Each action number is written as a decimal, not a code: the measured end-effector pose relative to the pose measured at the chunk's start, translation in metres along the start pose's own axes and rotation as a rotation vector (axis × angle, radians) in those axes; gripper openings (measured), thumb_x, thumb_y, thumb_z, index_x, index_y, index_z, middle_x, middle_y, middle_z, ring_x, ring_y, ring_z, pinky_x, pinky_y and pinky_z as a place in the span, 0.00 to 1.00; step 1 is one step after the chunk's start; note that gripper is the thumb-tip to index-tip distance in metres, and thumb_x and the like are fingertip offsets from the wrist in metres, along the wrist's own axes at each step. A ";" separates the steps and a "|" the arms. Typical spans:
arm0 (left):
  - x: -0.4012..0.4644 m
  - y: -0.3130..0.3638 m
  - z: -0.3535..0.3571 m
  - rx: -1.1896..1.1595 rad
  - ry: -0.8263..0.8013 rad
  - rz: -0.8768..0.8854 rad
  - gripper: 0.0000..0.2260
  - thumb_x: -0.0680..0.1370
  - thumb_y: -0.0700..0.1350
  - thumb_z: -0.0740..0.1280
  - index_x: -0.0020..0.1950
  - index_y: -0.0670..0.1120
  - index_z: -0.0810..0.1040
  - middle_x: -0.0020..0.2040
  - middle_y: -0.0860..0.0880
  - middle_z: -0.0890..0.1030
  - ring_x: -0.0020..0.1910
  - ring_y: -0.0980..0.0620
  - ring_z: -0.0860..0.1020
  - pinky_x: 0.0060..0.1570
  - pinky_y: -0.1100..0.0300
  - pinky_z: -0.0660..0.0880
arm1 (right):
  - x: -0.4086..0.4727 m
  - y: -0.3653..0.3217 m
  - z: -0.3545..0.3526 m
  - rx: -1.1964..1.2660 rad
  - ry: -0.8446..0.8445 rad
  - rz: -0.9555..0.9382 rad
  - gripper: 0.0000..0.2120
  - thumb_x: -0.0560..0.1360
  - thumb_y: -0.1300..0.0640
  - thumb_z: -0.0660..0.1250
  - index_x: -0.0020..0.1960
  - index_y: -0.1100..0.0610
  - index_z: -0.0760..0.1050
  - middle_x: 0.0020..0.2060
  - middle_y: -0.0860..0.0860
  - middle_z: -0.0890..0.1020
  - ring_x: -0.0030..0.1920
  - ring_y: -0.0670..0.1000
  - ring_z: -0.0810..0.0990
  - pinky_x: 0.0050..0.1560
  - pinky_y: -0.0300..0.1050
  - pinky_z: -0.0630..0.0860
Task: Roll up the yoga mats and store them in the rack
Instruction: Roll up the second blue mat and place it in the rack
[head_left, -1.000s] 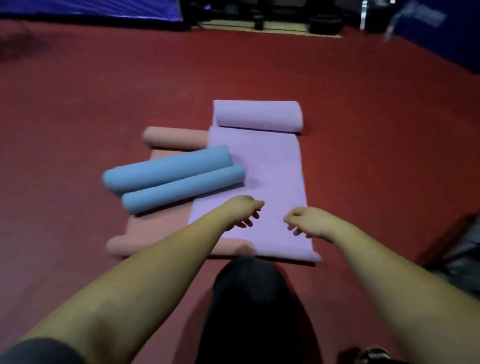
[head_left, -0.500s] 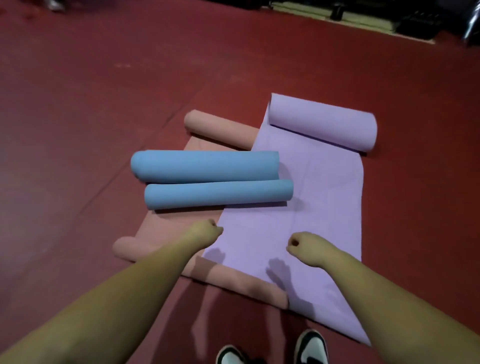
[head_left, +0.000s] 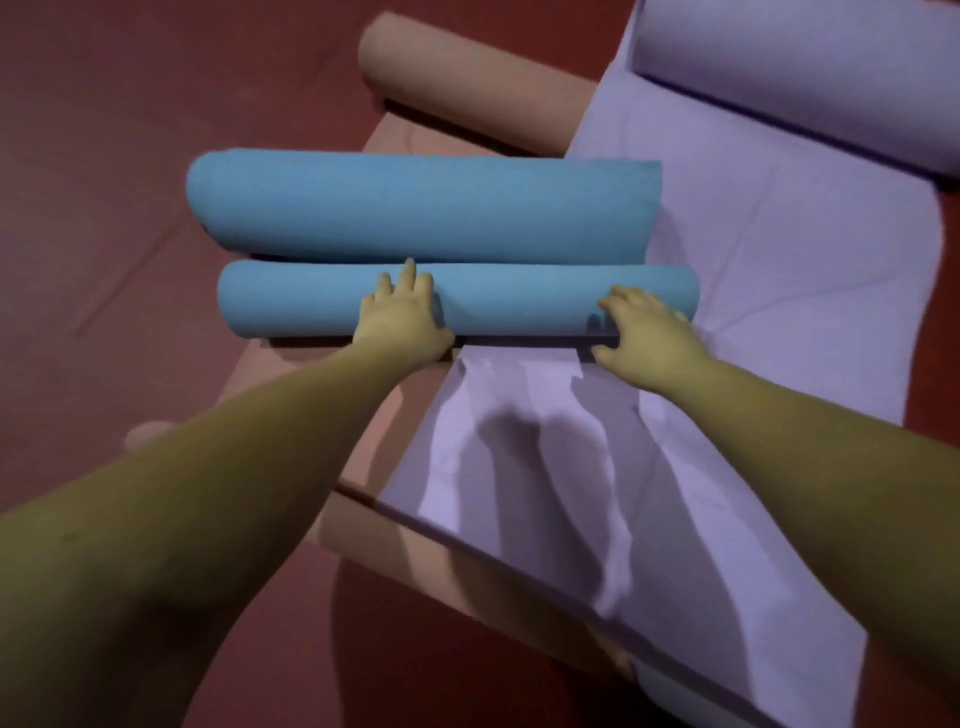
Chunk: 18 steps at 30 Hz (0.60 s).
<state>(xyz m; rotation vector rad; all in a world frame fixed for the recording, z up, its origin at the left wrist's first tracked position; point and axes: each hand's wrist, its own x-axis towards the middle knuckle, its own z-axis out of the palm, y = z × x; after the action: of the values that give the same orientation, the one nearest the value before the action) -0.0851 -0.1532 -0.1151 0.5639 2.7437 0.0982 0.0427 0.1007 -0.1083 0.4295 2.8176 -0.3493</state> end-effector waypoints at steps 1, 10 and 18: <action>0.006 -0.004 0.001 0.032 -0.012 -0.008 0.32 0.75 0.57 0.66 0.74 0.46 0.61 0.81 0.46 0.53 0.73 0.38 0.60 0.67 0.45 0.61 | 0.013 -0.005 -0.001 0.006 0.009 -0.010 0.33 0.72 0.48 0.70 0.75 0.53 0.65 0.77 0.53 0.61 0.75 0.55 0.60 0.71 0.56 0.61; -0.011 -0.029 0.022 0.341 -0.178 0.097 0.37 0.73 0.76 0.54 0.66 0.50 0.75 0.63 0.43 0.70 0.64 0.41 0.65 0.63 0.47 0.62 | 0.021 -0.017 0.031 -0.421 -0.230 -0.030 0.40 0.69 0.25 0.60 0.71 0.49 0.69 0.61 0.53 0.75 0.64 0.58 0.70 0.63 0.54 0.61; -0.064 -0.041 0.038 0.170 -0.218 0.134 0.18 0.80 0.51 0.66 0.62 0.44 0.64 0.57 0.41 0.77 0.54 0.37 0.76 0.46 0.49 0.70 | -0.057 0.010 0.078 0.085 -0.077 -0.035 0.09 0.78 0.52 0.66 0.54 0.57 0.76 0.52 0.55 0.79 0.55 0.60 0.76 0.49 0.52 0.75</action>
<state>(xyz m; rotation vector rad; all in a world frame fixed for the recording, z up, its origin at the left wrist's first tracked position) -0.0323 -0.2158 -0.1362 0.7577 2.5152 -0.1572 0.1159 0.0745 -0.1666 0.3767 2.7456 -0.4842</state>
